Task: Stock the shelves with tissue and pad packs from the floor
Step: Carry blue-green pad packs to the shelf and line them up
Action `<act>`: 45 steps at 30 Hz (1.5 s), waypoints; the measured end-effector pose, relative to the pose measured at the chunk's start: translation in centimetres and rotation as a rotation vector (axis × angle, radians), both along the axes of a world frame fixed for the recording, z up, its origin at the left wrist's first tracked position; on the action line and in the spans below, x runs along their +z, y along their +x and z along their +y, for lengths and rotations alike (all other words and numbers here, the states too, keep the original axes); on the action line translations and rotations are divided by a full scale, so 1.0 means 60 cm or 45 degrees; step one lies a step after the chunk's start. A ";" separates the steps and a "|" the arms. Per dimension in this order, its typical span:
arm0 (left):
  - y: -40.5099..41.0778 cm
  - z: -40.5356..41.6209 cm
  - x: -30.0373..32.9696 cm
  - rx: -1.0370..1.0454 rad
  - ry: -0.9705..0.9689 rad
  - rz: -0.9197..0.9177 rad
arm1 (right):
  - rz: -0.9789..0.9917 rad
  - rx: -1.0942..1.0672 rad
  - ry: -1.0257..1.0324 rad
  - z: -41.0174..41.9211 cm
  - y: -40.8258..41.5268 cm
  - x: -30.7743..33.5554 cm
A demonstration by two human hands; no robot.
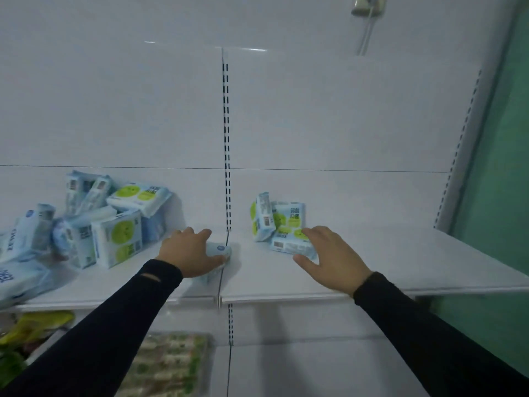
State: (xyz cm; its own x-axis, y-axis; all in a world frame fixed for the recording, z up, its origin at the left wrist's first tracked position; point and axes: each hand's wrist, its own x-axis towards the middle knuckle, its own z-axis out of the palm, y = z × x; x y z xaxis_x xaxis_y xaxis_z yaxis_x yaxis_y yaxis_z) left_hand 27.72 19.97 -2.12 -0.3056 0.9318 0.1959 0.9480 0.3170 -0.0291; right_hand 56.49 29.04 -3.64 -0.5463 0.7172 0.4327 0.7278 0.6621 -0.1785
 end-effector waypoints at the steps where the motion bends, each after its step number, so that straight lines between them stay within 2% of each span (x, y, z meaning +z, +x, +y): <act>1: -0.004 0.011 -0.004 0.053 -0.054 -0.038 | -0.016 -0.003 -0.027 0.024 -0.011 0.000; 4: -0.007 0.037 -0.017 0.120 -0.202 -0.219 | -0.057 0.017 -0.108 0.088 -0.042 -0.005; 7: -0.001 0.055 -0.009 0.093 -0.249 -0.286 | -0.101 0.043 -0.166 0.141 -0.064 -0.012; 13: 0.028 0.086 0.006 -0.138 -0.360 -0.447 | -0.298 0.037 -0.253 0.221 -0.079 -0.033; 16: 0.053 0.098 0.003 -0.184 -0.426 -0.401 | -0.332 0.041 -0.273 0.235 -0.076 -0.040; 21: 0.090 0.100 0.014 -0.269 -0.397 -0.329 | -0.283 0.010 -0.337 0.194 -0.019 -0.028; 27: 0.194 0.078 0.027 -0.682 -0.235 -0.322 | -0.131 -0.264 -0.282 0.056 0.147 -0.011; 32: 0.332 0.049 0.025 -1.139 -0.169 -0.391 | -0.144 -0.589 -0.179 -0.128 0.324 -0.014; 37: 0.529 -0.008 -0.005 -1.510 -0.305 -0.426 | -0.172 -0.924 -0.252 -0.333 0.500 -0.061; 42: 0.749 -0.085 -0.097 -1.800 -0.496 -0.254 | -0.122 -1.276 -0.310 -0.546 0.673 -0.143; 45: 0.907 -0.159 -0.163 -1.977 -0.632 -0.265 | -0.100 -1.460 -0.345 -0.681 0.784 -0.200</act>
State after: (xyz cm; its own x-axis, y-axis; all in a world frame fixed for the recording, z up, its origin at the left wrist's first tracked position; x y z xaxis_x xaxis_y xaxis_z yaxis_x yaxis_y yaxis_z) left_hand 82.16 10.42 -11.89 0.9438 0.3081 -0.1198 0.3305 -0.8845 0.3293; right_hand 103.53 -11.80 -15.62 0.4585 0.8692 0.1851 0.8877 -0.4382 -0.1412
